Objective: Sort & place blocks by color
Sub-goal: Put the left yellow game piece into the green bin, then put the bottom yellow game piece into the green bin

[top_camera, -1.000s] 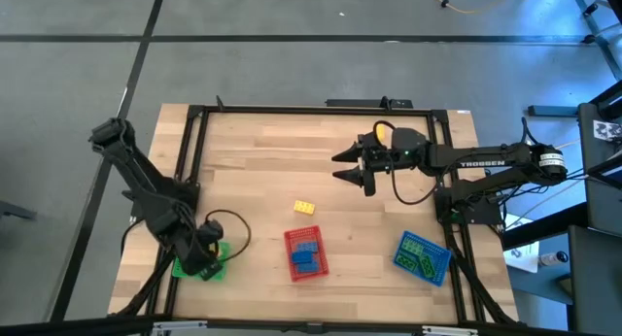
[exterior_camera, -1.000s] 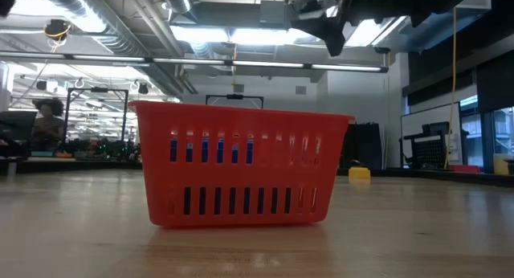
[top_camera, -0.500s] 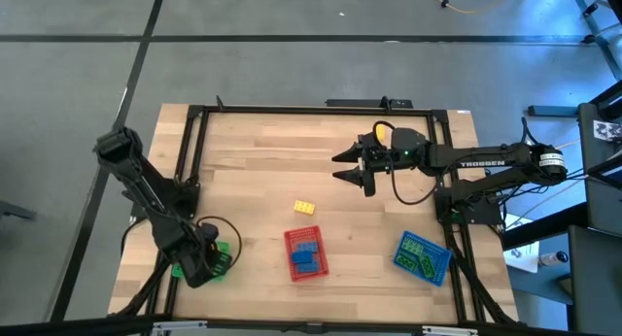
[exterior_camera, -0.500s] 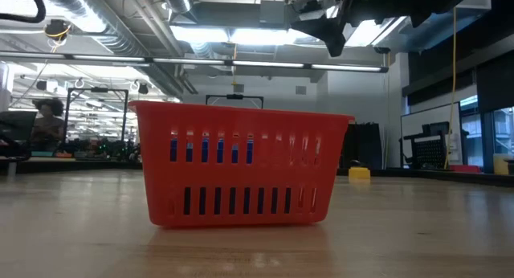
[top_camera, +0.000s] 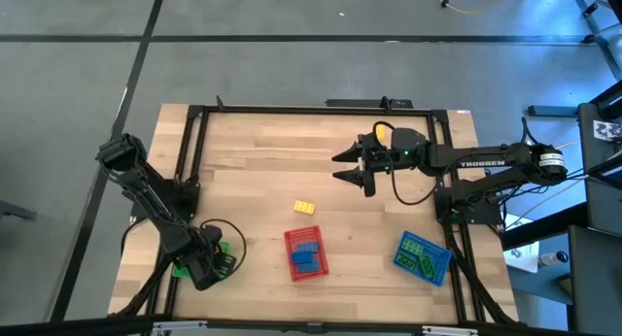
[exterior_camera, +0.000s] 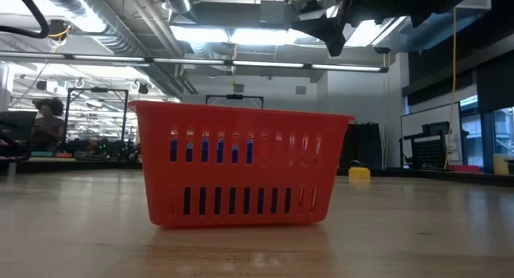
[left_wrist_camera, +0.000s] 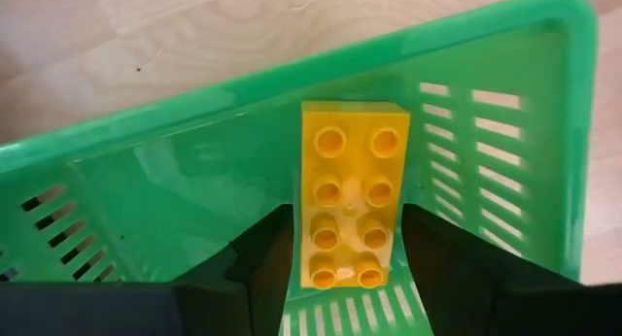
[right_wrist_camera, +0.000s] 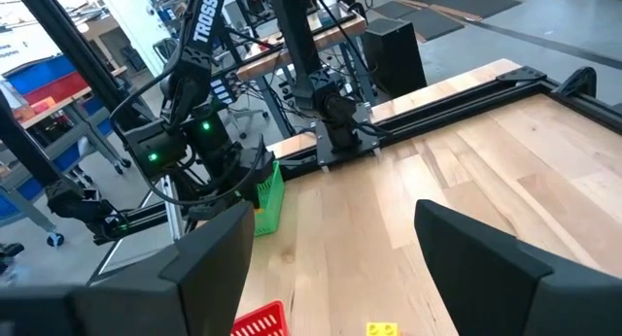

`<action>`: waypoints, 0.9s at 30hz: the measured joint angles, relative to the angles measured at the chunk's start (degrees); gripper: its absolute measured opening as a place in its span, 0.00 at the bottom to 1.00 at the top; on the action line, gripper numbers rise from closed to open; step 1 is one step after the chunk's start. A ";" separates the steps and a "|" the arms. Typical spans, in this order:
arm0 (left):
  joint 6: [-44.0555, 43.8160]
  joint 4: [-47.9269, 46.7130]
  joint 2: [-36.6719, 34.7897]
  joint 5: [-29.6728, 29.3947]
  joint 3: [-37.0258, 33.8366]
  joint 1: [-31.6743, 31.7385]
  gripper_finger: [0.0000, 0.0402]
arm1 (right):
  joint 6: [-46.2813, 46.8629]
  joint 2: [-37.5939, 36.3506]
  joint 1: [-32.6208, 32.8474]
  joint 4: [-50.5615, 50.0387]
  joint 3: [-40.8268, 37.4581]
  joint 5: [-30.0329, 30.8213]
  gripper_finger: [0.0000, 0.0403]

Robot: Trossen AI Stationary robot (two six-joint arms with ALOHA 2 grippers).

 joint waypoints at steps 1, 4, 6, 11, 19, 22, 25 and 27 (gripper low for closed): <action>0.02 0.00 0.00 -0.17 0.00 0.00 0.46 | 0.00 0.00 0.00 0.02 0.00 0.02 0.71; 0.24 -0.10 -0.20 0.22 0.00 0.00 0.47 | 0.00 0.00 0.02 0.02 0.00 0.10 0.71; 1.14 -0.33 -1.47 0.39 0.00 0.00 0.48 | -0.02 0.00 0.00 0.02 0.00 0.12 0.71; 5.93 -1.60 -10.14 -1.43 0.02 -0.03 0.48 | -0.07 0.00 0.00 0.02 0.00 0.09 0.71; 20.40 -1.57 -32.42 -23.76 0.09 1.12 0.48 | -0.17 0.00 0.01 0.04 0.00 0.05 0.71; 32.69 -2.01 -38.26 -34.99 0.11 5.68 0.48 | -0.16 0.00 0.00 0.05 0.00 0.05 0.71; 45.81 -1.44 -41.22 -41.60 0.13 13.55 0.48 | -0.16 0.00 0.00 0.06 0.00 0.03 0.71; 55.41 0.82 -42.36 -43.07 0.13 19.38 0.48 | -0.15 0.00 0.01 0.06 0.00 0.01 0.71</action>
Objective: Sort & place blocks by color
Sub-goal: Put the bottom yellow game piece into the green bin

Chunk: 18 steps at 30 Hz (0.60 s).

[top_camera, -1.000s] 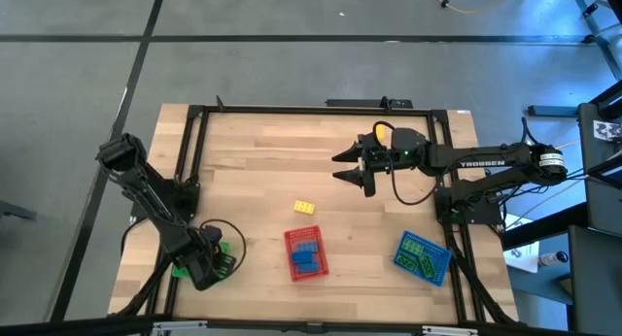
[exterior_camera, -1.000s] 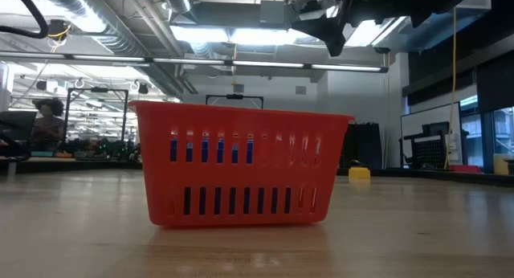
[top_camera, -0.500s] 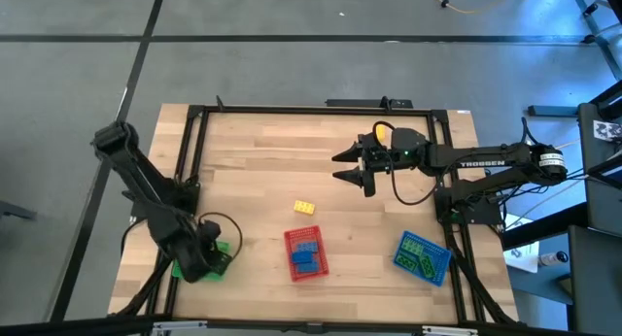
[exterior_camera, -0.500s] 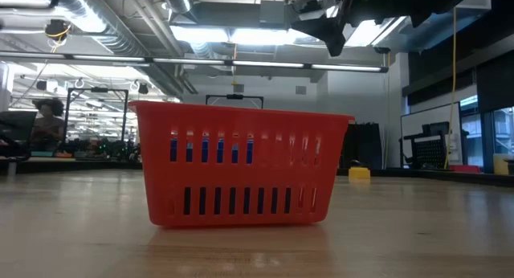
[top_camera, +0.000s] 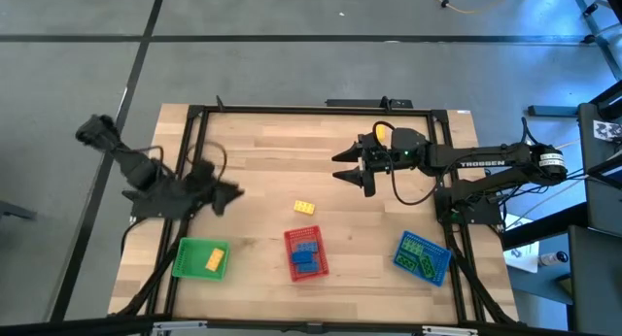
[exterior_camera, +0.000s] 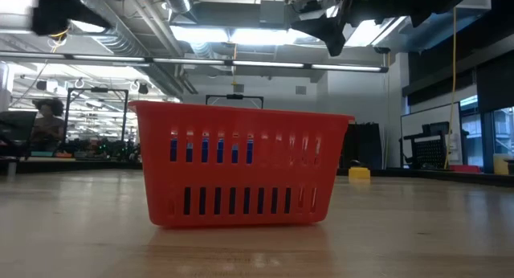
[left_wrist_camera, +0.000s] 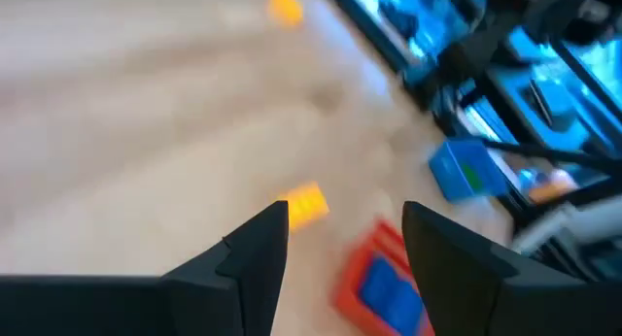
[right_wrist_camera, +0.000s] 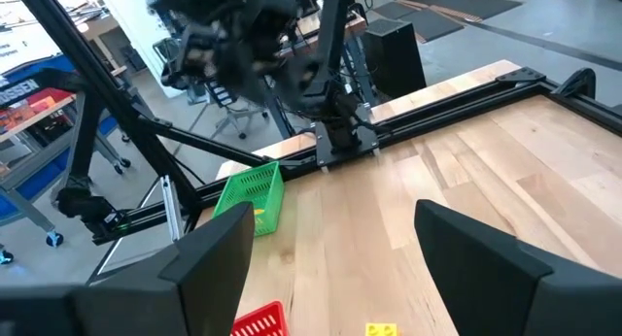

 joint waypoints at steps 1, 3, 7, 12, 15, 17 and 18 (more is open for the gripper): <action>5.09 1.71 -0.59 0.45 0.00 2.97 0.48 | 0.03 0.00 0.00 0.01 0.00 0.00 0.71; 15.43 6.46 -1.23 3.71 0.00 9.15 0.48 | 0.80 0.00 -0.01 0.01 0.01 -0.04 0.71; 34.66 20.31 -1.00 17.03 -0.02 21.12 0.48 | 5.47 0.00 0.01 0.64 0.02 -0.13 0.71; 51.01 32.81 1.03 33.63 -0.04 33.14 0.48 | 6.15 0.02 0.01 2.54 0.04 -0.09 0.71; 53.04 37.63 2.01 38.51 -0.03 37.79 0.48 | 6.09 0.02 0.01 3.86 0.07 -0.09 0.71; 53.73 40.28 2.64 40.67 -0.07 39.53 0.48 | 5.70 0.02 0.01 5.25 0.07 -0.07 0.71; 54.33 41.32 3.12 41.57 -0.07 39.90 0.48 | 4.89 0.02 0.01 5.63 0.08 -0.09 0.71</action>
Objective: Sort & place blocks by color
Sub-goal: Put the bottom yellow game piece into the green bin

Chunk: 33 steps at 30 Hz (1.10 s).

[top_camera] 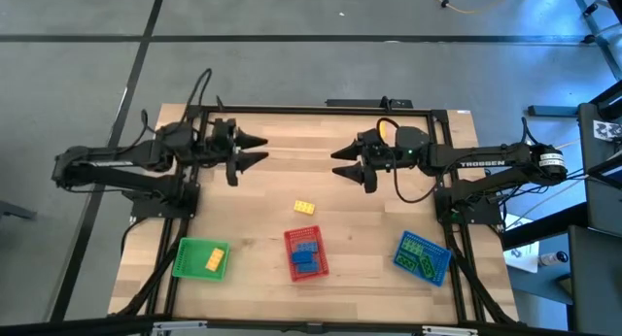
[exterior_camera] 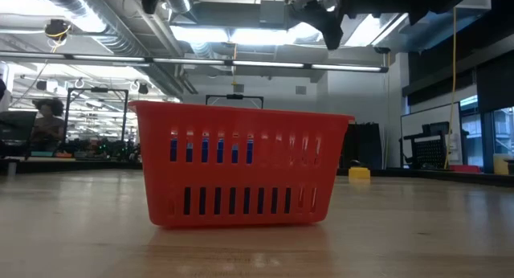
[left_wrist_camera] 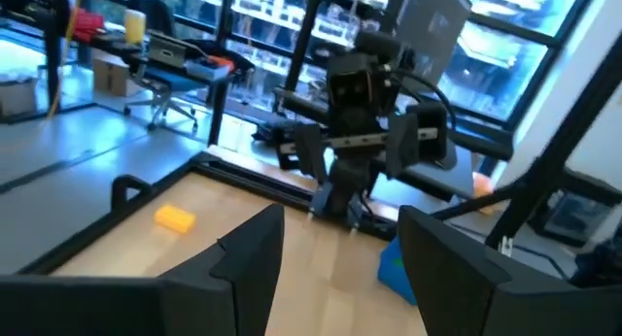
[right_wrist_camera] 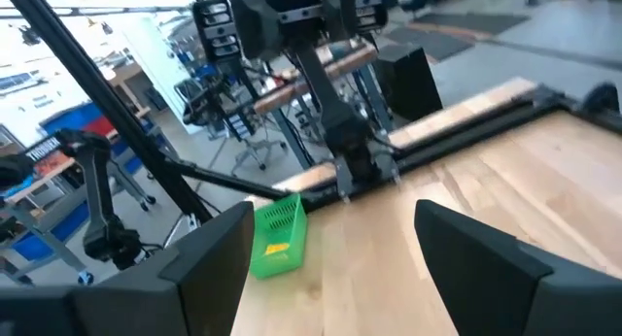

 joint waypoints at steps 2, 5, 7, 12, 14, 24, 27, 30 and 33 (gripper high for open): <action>0.28 1.11 0.73 0.79 -0.27 0.35 0.48 | -1.07 0.00 0.00 0.00 0.00 0.02 0.71; 0.13 3.17 1.43 0.81 -0.35 0.36 0.48 | -1.82 0.00 0.00 0.03 0.00 0.02 0.71; 0.13 2.81 1.75 0.80 -0.35 0.08 0.48 | -1.88 0.00 0.00 -0.01 0.00 0.02 0.71; 0.08 2.95 1.69 0.54 -0.37 -0.08 0.48 | -1.90 0.00 0.00 -0.03 0.00 0.02 0.71; 0.02 2.91 1.68 0.53 -0.37 -0.08 0.48 | -1.90 0.00 0.00 -0.07 0.00 0.02 0.71; -0.06 2.90 1.68 0.08 -0.37 -0.08 0.48 | 3.31 0.74 0.41 -0.21 0.16 1.49 0.71; -0.08 2.90 1.68 0.02 -0.37 -0.08 0.48 | 2.09 3.48 2.37 -4.83 2.75 1.99 0.71; -0.08 2.88 1.68 -1.17 -0.37 -0.08 0.48 | -2.73 8.22 5.13 -10.86 7.44 4.13 0.71; -0.07 2.88 1.68 -1.30 -0.37 -0.08 0.48 | -5.04 13.94 6.56 -15.97 10.78 7.87 0.71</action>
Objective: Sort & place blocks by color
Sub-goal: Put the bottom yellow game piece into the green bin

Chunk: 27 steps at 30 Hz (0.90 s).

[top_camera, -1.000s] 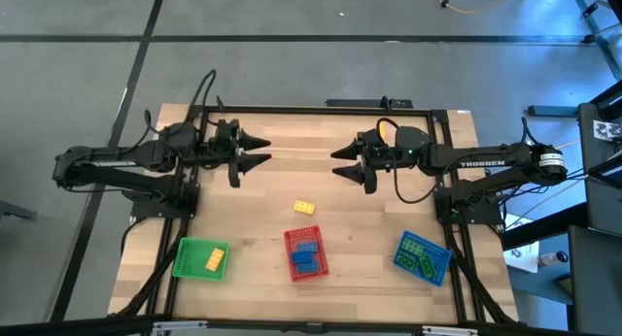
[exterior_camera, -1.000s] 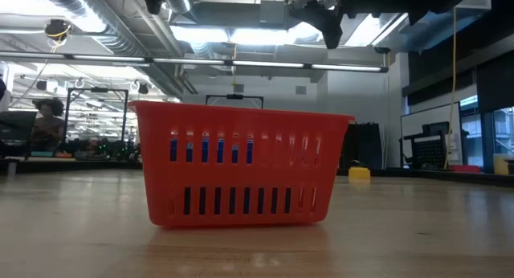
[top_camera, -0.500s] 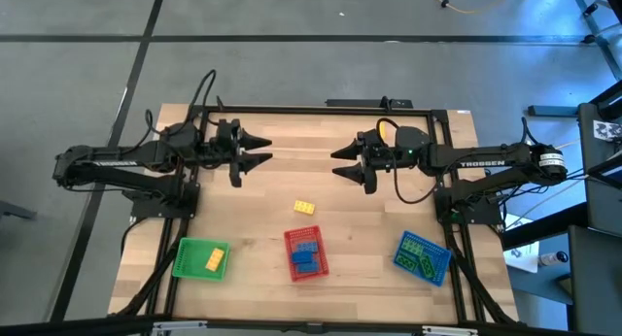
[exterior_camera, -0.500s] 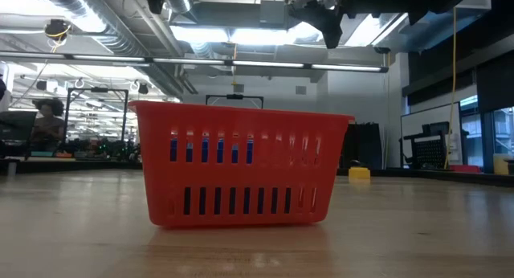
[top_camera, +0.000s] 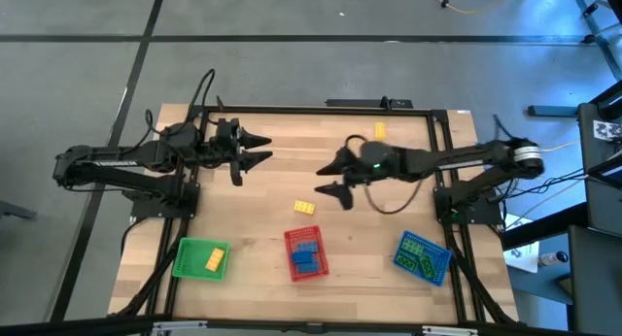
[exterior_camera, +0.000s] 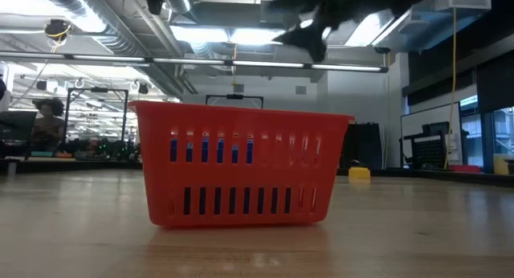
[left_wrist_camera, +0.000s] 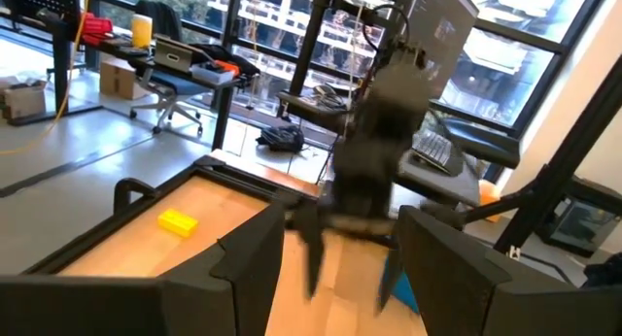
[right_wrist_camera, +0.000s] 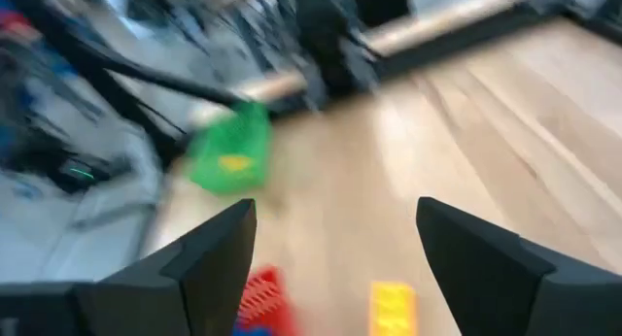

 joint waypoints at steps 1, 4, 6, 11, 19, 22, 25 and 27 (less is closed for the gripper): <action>0.02 0.00 0.00 0.01 0.00 0.00 0.48 | -0.34 1.88 0.27 -1.34 0.63 0.86 0.71; 0.01 -0.04 0.00 0.00 0.00 0.00 0.48 | -0.72 7.11 1.08 -2.09 1.33 1.28 0.71; 0.01 -0.06 0.00 0.00 0.00 0.00 0.48 | 0.03 10.34 1.68 -2.10 1.33 1.16 0.71; 0.03 -0.05 0.00 -0.11 0.00 0.00 0.48 | -2.23 17.17 2.87 -1.36 1.33 1.21 0.71; 0.05 -0.07 0.00 -0.12 0.00 0.00 0.48 | -7.43 25.63 4.39 7.28 1.33 1.23 0.71; 0.05 -0.04 0.00 -0.12 0.00 0.00 0.48 | -8.89 27.87 4.93 9.36 1.33 2.76 0.71; 0.05 -0.04 0.00 -0.13 0.00 0.00 0.48 | -9.12 29.31 5.54 9.62 1.35 6.84 0.71; 0.05 -0.07 0.00 -0.13 0.00 0.00 0.48 | -9.10 30.17 5.81 9.33 1.33 8.83 0.71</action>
